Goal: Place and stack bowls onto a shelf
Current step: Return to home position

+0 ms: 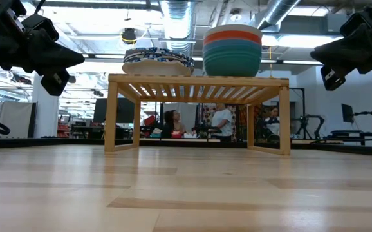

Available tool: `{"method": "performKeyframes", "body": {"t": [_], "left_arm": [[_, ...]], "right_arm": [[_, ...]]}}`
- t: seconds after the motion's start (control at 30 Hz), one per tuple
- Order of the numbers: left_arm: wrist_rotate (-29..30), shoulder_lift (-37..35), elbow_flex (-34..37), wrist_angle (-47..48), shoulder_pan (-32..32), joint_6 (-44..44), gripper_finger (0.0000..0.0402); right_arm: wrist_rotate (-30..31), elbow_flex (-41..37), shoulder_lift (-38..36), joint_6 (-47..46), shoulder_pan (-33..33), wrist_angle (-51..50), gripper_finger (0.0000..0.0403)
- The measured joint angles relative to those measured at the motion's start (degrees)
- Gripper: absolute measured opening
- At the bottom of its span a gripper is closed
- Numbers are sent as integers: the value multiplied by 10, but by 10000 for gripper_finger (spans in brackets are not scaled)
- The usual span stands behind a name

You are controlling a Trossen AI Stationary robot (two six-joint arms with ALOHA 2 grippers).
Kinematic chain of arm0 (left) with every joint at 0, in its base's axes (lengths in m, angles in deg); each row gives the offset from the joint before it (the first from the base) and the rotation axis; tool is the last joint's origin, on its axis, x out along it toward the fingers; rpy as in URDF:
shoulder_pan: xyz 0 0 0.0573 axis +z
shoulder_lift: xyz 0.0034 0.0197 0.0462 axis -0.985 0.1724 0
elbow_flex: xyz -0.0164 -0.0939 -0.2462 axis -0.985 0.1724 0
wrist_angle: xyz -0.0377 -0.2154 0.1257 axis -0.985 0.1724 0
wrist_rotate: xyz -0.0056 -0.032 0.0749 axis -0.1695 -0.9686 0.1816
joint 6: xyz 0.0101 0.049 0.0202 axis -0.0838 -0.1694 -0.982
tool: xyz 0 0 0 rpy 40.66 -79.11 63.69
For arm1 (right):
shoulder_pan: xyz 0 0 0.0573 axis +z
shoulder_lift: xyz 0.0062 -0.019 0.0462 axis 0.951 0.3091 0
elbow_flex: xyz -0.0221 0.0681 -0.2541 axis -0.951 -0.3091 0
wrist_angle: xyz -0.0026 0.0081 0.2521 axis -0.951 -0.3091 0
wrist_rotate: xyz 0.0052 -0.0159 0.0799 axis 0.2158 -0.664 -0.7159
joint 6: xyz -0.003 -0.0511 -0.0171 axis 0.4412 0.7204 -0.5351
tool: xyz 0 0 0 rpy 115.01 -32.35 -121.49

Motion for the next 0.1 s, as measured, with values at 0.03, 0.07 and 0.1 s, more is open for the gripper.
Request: {"method": "performKeyframes", "body": {"t": [0.03,0.07,0.1], "left_arm": [[0,0,0,0,0,0,0],[0,0,0,0,0,0,0],[0,0,0,0,0,0,0]], "right_arm": [[0,0,0,0,0,0,82],[0,0,0,0,0,0,82],[0,0,0,0,0,0,82]]}}
